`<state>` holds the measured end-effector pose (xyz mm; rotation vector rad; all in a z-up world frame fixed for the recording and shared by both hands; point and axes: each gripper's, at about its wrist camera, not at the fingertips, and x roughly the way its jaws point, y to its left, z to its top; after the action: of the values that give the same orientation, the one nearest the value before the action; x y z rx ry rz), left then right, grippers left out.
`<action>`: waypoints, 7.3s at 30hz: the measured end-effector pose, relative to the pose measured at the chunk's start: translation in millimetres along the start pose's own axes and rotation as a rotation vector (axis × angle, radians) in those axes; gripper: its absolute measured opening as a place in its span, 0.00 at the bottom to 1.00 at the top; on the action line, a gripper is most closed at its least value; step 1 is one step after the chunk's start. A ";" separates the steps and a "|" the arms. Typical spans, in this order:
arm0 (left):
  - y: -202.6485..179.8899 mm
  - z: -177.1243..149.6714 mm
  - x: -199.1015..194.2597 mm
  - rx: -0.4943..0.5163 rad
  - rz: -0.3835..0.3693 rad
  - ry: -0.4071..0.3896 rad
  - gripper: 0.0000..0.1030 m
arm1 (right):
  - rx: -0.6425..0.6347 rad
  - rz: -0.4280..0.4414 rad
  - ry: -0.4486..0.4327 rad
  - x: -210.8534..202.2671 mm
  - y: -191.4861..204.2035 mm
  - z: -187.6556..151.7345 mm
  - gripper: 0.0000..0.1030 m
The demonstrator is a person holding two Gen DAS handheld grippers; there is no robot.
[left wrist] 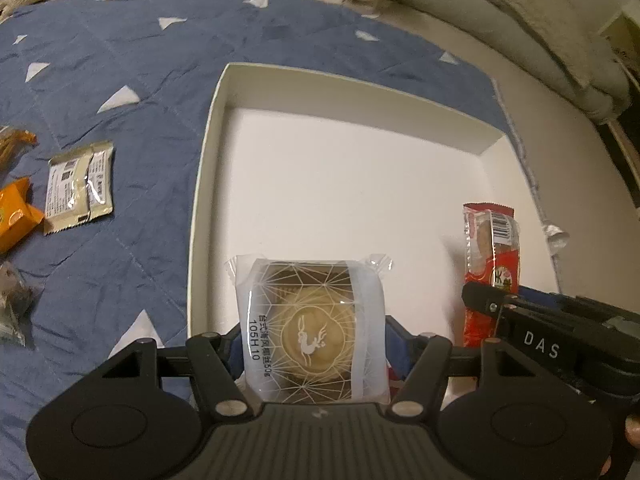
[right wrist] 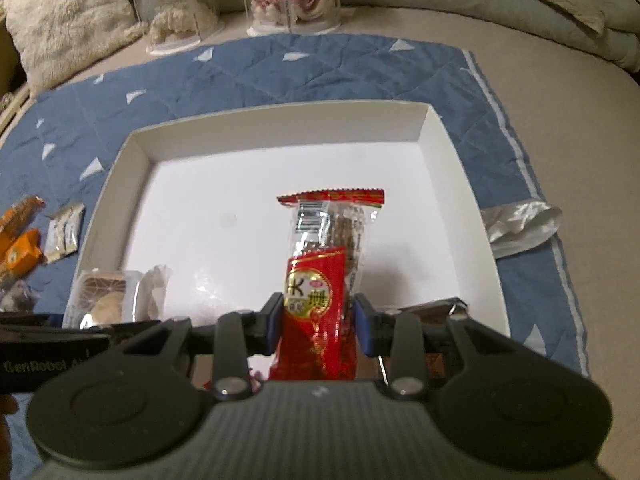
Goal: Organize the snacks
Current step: 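Carry both packs over the white box and open the left tool to release the cookie pack, then lower the red snack bar into the white box and open the right tool, then move both tools from the box to the snack pile on the quilt, then grasp the clear-wrapped brown candy with the right tool while the left tool grasps the green-and-white candy, then carry both candies over the white box and open the left tool to drop the green candy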
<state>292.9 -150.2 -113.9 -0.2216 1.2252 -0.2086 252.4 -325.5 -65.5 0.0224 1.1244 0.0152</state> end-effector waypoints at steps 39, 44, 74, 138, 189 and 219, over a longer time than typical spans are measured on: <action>-2.7 -15.4 -18.6 0.025 -0.010 0.010 0.82 | -0.022 -0.048 0.057 -19.1 10.6 -13.6 0.55; -0.8 -20.8 -29.6 0.040 -0.005 -0.004 0.84 | -0.009 -0.043 0.032 -36.3 7.5 -19.3 0.56; 94.5 -26.0 -97.4 0.058 0.141 -0.148 1.00 | 0.004 -0.046 -0.095 -68.6 40.5 -32.9 1.00; 227.2 5.2 -62.6 -0.265 0.198 -0.050 0.51 | 0.004 0.386 0.153 57.7 244.2 20.7 0.32; 139.7 -6.1 -132.1 -0.033 0.138 -0.265 0.33 | -0.068 0.339 -0.088 -56.6 179.1 7.7 0.32; 10.4 2.5 -77.2 0.151 -0.034 -0.211 0.33 | 0.102 0.157 -0.137 -56.3 12.7 -16.3 0.32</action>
<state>270.6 -118.7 -46.2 -0.1295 0.9926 -0.2980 213.3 -313.9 -21.5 0.2002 0.9837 0.0950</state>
